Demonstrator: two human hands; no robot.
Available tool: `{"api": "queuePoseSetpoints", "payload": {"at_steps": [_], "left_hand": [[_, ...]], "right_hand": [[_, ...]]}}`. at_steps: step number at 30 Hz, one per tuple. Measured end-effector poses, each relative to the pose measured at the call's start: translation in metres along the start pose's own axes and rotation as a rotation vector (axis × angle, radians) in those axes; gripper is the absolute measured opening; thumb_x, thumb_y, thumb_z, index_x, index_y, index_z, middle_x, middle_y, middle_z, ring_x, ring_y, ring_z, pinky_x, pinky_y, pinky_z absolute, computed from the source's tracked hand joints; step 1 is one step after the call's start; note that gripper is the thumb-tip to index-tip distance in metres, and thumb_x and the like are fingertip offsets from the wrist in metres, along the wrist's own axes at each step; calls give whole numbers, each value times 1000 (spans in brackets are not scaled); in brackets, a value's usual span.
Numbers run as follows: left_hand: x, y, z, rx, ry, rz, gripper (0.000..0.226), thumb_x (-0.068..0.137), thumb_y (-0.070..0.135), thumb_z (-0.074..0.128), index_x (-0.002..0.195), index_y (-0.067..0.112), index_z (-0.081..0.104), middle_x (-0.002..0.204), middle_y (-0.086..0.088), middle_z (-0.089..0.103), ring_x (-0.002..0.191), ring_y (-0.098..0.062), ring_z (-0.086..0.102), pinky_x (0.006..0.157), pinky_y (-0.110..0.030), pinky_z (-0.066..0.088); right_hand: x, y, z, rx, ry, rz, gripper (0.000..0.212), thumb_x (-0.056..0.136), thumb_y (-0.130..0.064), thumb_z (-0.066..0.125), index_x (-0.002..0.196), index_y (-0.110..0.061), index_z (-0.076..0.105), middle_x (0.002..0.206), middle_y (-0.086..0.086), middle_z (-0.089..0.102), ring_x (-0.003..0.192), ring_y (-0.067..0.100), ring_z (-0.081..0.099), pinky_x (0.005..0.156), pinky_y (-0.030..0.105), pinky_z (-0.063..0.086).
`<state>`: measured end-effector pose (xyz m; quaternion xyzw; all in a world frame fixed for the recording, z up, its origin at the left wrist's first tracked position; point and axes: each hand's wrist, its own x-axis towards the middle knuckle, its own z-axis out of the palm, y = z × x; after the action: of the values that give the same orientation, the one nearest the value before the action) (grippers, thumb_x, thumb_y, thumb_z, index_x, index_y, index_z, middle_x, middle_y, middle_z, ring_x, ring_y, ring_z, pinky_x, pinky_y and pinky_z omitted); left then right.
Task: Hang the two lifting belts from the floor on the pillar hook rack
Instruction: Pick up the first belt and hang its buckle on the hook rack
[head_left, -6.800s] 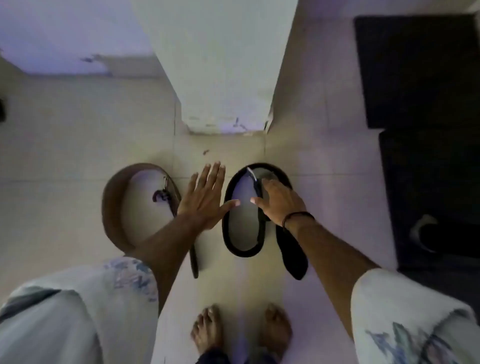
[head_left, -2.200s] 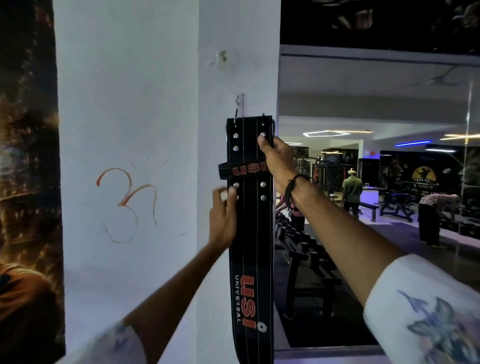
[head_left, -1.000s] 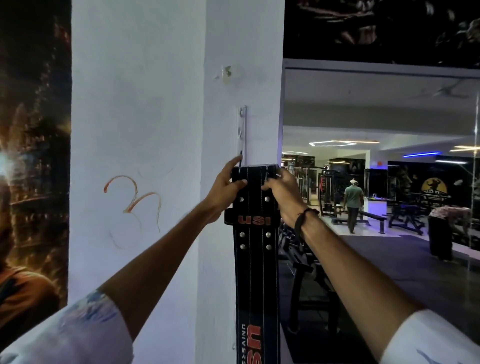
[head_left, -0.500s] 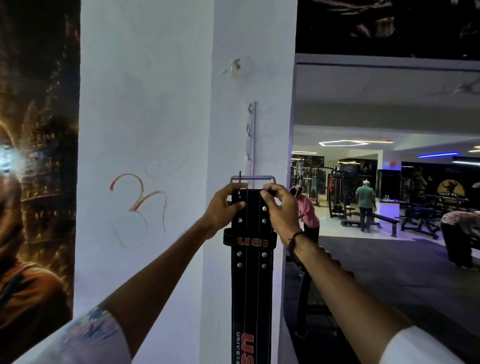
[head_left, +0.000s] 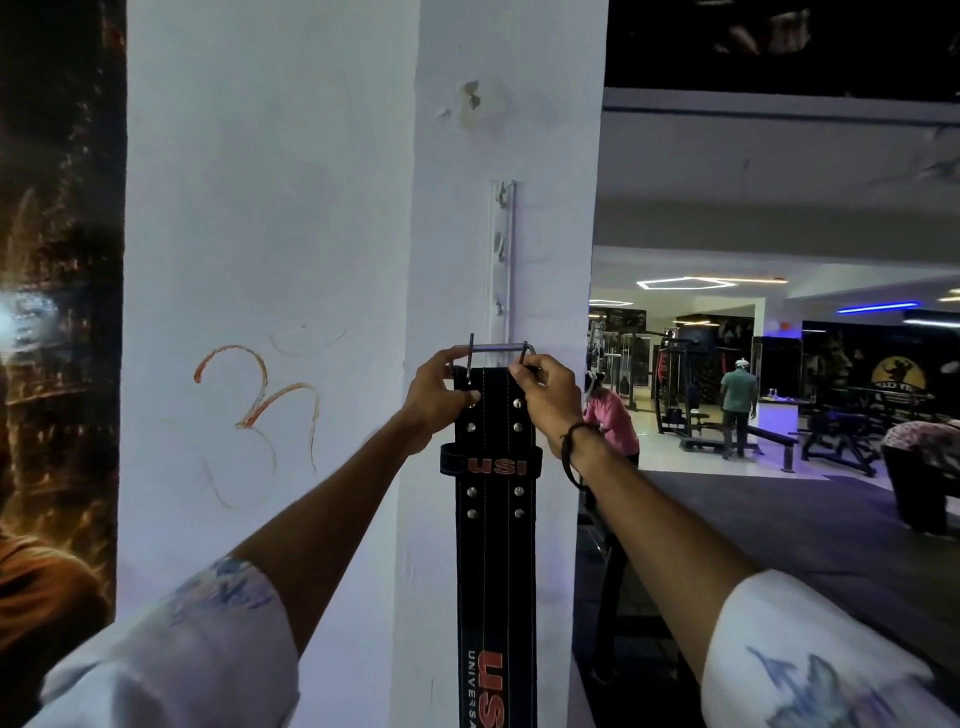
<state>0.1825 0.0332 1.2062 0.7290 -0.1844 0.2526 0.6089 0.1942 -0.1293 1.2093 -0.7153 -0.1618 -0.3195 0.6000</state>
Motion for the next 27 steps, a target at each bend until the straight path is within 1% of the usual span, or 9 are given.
{"api": "queuePoseSetpoints", "payload": {"at_steps": [4, 7, 10, 13, 16, 20, 23, 24, 27], "left_hand": [[2, -23, -1, 9, 7, -8, 66, 81, -13, 65, 128, 32, 57, 116, -15, 59, 89, -22, 65, 76, -39, 62], [1, -36, 0, 16, 12, 7, 69, 82, -13, 64, 136, 28, 55, 115, -10, 61, 97, -23, 66, 79, -38, 62], [2, -42, 1, 50, 33, 37, 70, 82, -12, 63, 139, 27, 52, 119, -10, 63, 102, -22, 67, 85, -40, 61], [3, -44, 0, 78, 34, 58, 69, 83, -10, 63, 141, 27, 50, 120, -9, 63, 97, -27, 71, 80, -44, 63], [4, -44, -2, 160, 43, 85, 68, 85, -7, 62, 141, 30, 49, 124, -8, 63, 94, -27, 73, 77, -43, 63], [-1, -46, 0, 260, 84, 109, 61, 88, 2, 63, 141, 30, 49, 133, -7, 60, 95, -26, 72, 78, -40, 63], [-6, -51, 5, 380, 129, 154, 65, 89, 8, 63, 145, 34, 42, 135, -8, 54, 108, -27, 66, 93, -45, 57], [-7, -51, 7, 454, 117, 161, 67, 91, 8, 61, 148, 34, 37, 138, -10, 49, 113, -28, 61, 97, -44, 53], [-10, -47, 14, 683, 27, 153, 63, 97, 9, 49, 154, 28, 28, 147, -14, 32, 117, -37, 57, 94, -50, 52]], "right_hand": [[3, 15, 7, -90, -29, 46, 25, 92, -32, 67, 109, -14, 71, 104, 4, 71, 102, 23, 66, 89, 31, 51], [-1, 26, 12, -79, 5, 38, 29, 91, -36, 67, 109, -15, 74, 106, 5, 75, 102, 23, 68, 94, 37, 54], [-1, 25, 15, -76, 65, 63, 31, 90, -41, 68, 103, -15, 77, 99, 8, 78, 95, 26, 70, 86, 37, 56], [3, 17, 19, -105, 117, 128, 35, 88, -42, 69, 99, -10, 78, 86, 12, 77, 81, 28, 70, 69, 27, 50], [8, 12, 23, -101, 138, 216, 32, 85, -40, 72, 101, -13, 78, 87, 8, 77, 73, 21, 65, 70, 25, 50], [6, 9, 28, -111, 147, 246, 31, 84, -35, 74, 103, -11, 77, 96, 10, 78, 84, 25, 71, 77, 29, 56], [3, 5, 25, -143, 108, 273, 29, 88, -30, 70, 108, -9, 76, 103, 11, 77, 98, 29, 72, 83, 28, 54], [1, 3, 23, -161, 82, 279, 29, 91, -27, 68, 112, -9, 74, 109, 11, 76, 103, 29, 70, 85, 27, 51], [-11, -1, 13, -244, -36, 248, 37, 96, -18, 59, 133, -15, 62, 134, 10, 65, 122, 28, 62, 98, 25, 45]]}}
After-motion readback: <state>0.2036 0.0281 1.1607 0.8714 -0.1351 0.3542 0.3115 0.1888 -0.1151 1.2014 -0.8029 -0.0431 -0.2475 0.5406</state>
